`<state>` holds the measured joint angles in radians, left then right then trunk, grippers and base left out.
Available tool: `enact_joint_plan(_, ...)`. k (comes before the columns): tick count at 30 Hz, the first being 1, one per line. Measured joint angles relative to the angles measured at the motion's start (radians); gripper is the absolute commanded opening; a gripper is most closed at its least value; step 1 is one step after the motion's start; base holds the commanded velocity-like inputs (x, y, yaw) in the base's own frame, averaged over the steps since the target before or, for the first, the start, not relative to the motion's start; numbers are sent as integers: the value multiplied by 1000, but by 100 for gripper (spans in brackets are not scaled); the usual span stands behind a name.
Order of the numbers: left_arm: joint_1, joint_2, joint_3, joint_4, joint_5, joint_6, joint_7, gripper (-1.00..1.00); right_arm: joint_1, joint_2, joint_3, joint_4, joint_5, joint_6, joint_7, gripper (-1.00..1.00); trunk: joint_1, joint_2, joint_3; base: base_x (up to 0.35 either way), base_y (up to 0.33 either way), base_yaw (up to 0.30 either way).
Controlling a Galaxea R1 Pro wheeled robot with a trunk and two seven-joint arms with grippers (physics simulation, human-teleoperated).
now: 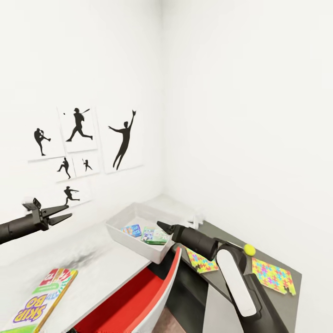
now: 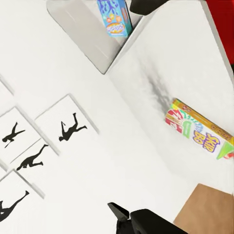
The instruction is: Put all the toys in the child's room - the three board games (two on the bed and one on the table), the two jigsaw puzzles on the table, and the tennis ball on the table - inside the toy box on the table in the child's room.
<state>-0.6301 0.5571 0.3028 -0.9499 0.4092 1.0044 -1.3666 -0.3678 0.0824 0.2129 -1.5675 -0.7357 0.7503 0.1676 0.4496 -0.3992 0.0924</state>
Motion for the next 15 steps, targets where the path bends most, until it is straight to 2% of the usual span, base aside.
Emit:
enact_joint_plan(4, 0, 1, -12, 0, 0, 0, 0, 100, 0, 0, 1, 0, 0, 0, -1, 100, 0, 0, 0, 0, 0, 292)
enact_joint_plan(15, 0, 1, -16, 0, 0, 0, 0, 100, 0, 0, 2, 0, 7, 0, 0, 100, 0, 0, 0, 0, 0, 292)
